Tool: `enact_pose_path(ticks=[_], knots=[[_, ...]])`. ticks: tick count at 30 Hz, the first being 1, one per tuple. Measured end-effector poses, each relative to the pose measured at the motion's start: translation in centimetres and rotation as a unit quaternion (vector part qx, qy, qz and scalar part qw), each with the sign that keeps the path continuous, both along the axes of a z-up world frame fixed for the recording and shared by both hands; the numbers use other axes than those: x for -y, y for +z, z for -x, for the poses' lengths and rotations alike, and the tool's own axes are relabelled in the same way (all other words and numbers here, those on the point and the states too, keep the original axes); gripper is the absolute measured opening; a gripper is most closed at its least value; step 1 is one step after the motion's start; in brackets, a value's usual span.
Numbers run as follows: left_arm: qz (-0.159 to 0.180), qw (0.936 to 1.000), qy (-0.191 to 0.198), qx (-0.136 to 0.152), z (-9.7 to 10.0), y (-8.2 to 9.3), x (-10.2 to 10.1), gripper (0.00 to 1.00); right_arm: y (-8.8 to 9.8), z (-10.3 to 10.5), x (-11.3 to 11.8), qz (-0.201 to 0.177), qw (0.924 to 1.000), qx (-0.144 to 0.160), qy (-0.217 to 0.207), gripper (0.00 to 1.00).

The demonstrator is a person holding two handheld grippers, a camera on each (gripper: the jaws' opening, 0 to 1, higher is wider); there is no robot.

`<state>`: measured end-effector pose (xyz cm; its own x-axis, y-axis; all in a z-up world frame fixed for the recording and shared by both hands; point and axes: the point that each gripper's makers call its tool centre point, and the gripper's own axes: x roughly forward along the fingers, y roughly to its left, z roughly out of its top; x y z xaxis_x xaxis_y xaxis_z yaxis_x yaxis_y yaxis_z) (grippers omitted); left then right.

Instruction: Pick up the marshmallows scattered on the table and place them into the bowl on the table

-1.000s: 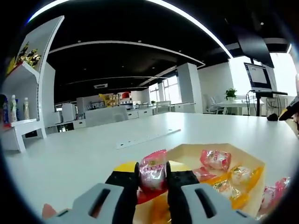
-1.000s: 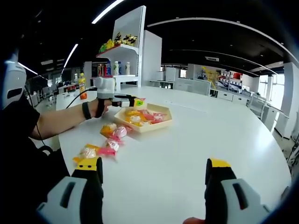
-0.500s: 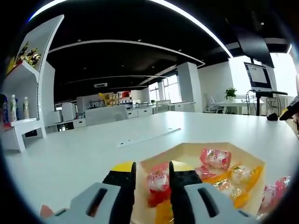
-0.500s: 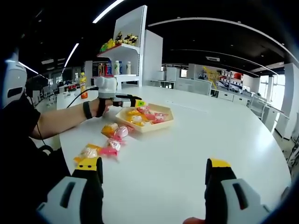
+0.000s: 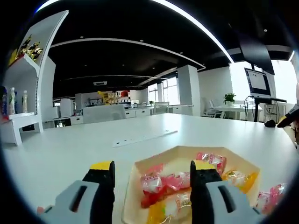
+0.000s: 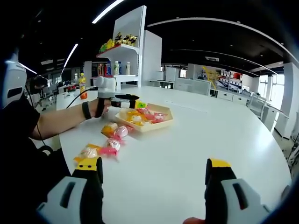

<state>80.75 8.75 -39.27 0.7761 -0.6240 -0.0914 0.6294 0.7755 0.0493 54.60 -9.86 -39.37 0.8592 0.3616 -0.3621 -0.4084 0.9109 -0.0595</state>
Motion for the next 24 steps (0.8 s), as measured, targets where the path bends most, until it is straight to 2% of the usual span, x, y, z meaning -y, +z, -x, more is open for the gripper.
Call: enact_pose_path(ticks=[12,18,24], knots=[[0.010,0.9997,-0.020,0.012,0.4,0.7,0.7,0.94,0.1,0.1,0.0,0.000,1.0000,0.002,-0.001,0.87],[-0.005,0.9992,-0.029,0.028,1.1,0.9,1.2,0.95,0.2,0.1,0.1,0.000,1.0000,0.002,-0.002,0.87],[0.000,0.9993,-0.034,0.017,1.7,0.9,1.3,0.95,0.2,0.2,0.1,0.000,1.0000,0.002,-0.003,0.88]])
